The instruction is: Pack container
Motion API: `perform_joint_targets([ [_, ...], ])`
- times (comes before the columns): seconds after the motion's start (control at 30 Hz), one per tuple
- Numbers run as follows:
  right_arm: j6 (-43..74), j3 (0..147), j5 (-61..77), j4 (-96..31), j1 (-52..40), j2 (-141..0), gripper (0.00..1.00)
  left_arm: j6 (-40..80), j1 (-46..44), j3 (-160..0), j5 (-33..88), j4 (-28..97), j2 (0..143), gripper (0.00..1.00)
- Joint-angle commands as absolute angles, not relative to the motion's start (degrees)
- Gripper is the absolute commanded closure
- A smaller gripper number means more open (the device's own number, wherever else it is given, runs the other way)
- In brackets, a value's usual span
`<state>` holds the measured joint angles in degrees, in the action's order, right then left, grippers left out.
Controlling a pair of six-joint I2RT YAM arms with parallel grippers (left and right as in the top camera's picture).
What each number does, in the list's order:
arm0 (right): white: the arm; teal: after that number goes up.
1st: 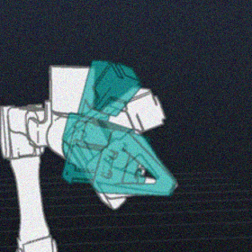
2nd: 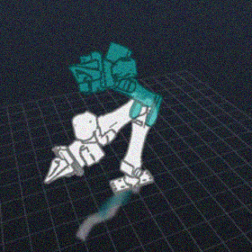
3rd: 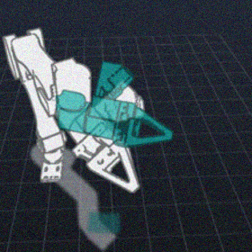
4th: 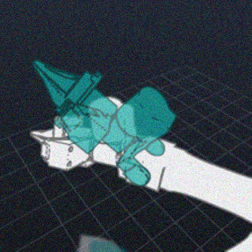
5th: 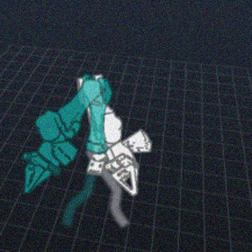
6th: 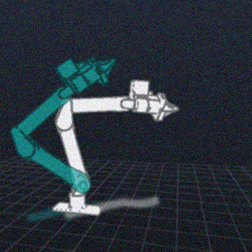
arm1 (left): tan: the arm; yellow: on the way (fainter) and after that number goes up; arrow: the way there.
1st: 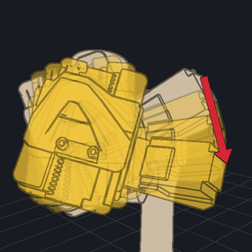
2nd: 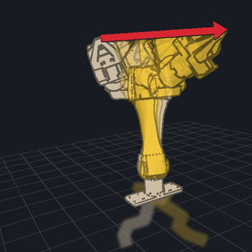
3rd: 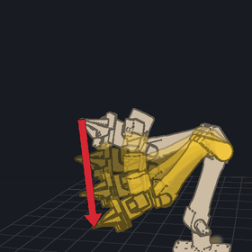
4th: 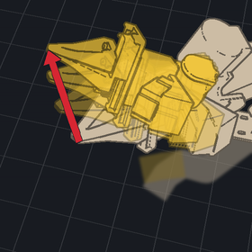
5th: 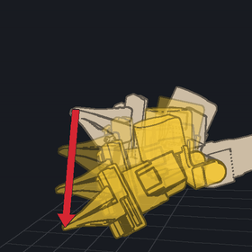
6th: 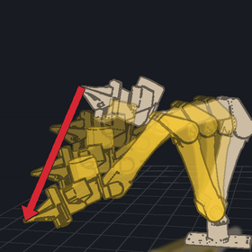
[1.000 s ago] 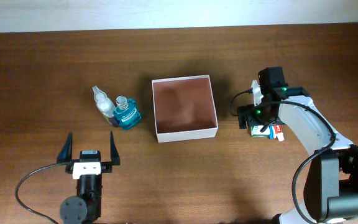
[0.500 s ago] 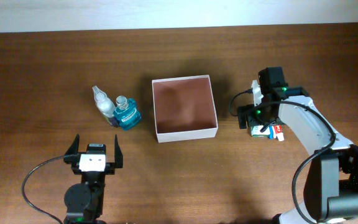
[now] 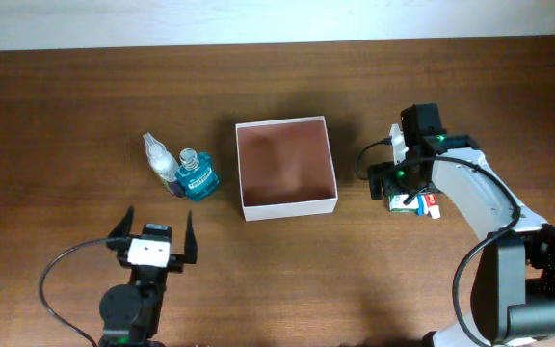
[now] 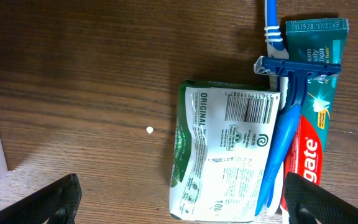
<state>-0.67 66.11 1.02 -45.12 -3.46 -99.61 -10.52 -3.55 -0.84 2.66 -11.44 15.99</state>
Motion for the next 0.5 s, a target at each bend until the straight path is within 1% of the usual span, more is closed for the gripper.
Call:
perform_joint_targets([
  [0.0, -0.9, 67.2, 1.3, -45.1, -3.7, -99.7, 0.01, -11.2, -3.2, -1.8, 10.3, -11.5, 16.1, 0.01],
  [0.37, -0.8, 67.2, 1.3, -45.1, -3.7, -99.7, 0.01, -11.2, -3.2, -1.8, 10.4, -11.3, 16.1, 0.0],
  [0.47, -0.8, 67.2, 1.3, -45.1, -3.7, -99.7, 0.01, -11.2, -3.2, -1.8, 14.3, -13.4, 16.1, 0.01],
])
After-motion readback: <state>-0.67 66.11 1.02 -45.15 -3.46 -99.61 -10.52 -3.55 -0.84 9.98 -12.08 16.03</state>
